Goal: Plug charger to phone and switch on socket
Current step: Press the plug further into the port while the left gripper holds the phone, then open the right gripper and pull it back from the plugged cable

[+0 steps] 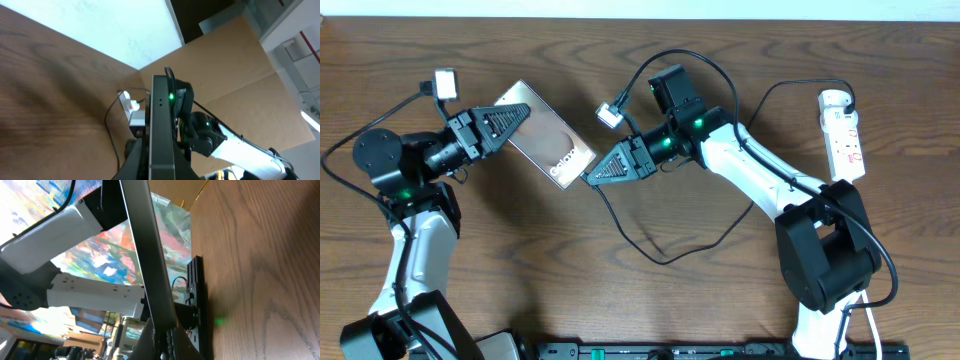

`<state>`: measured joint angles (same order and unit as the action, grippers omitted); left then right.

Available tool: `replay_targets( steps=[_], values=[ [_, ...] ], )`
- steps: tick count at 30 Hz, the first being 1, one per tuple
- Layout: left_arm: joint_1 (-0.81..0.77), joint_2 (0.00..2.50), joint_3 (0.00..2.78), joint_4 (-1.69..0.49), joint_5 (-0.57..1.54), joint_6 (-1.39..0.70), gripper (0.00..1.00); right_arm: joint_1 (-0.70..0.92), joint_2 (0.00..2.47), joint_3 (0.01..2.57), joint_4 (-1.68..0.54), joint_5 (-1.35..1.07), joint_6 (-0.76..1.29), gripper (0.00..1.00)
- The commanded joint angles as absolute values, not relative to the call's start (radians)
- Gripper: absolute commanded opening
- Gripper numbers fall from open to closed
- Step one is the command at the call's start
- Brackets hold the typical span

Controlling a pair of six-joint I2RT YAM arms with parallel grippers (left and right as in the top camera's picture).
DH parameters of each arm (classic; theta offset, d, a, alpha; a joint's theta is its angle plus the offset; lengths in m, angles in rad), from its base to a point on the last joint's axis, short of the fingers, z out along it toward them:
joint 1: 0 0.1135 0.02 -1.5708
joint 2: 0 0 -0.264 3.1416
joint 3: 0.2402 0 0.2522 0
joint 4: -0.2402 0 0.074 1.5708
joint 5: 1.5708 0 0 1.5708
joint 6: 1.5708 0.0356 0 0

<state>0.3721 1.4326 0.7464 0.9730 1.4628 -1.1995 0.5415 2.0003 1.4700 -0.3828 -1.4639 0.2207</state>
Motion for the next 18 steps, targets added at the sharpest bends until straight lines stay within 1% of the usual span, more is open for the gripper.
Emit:
replay_targets(
  steps=[1, 10, 11, 12, 13, 15, 18],
  values=[
    [0.356, 1.42, 0.746, 0.978, 1.571, -1.238, 0.07, 0.525, 2.003, 1.483, -0.373, -1.398, 0.254, 0.01],
    [0.356, 1.42, 0.746, 0.978, 1.571, -1.224, 0.07, 0.525, 2.003, 1.483, -0.374, -1.398, 0.254, 0.01],
    [0.356, 1.42, 0.746, 0.978, 1.571, -1.218, 0.07, 0.525, 2.003, 1.483, -0.374, -1.398, 0.254, 0.09],
    [0.356, 1.42, 0.746, 0.978, 1.571, -1.209, 0.07, 0.525, 2.003, 1.483, -0.374, -1.398, 0.254, 0.21],
    [0.357, 1.42, 0.746, 0.978, 1.57, -1.208, 0.07, 0.525, 2.003, 1.483, -0.374, -1.398, 0.254, 0.33],
    [0.361, 1.42, 0.746, 0.978, 1.57, -1.208, 0.07, 0.525, 2.003, 1.483, -0.374, -1.398, 0.253, 0.6],
    [0.377, 1.42, 0.746, 0.978, 1.57, -1.208, 0.07, 0.524, 2.003, 1.483, -0.374, -1.386, 0.253, 0.88]
  ],
)
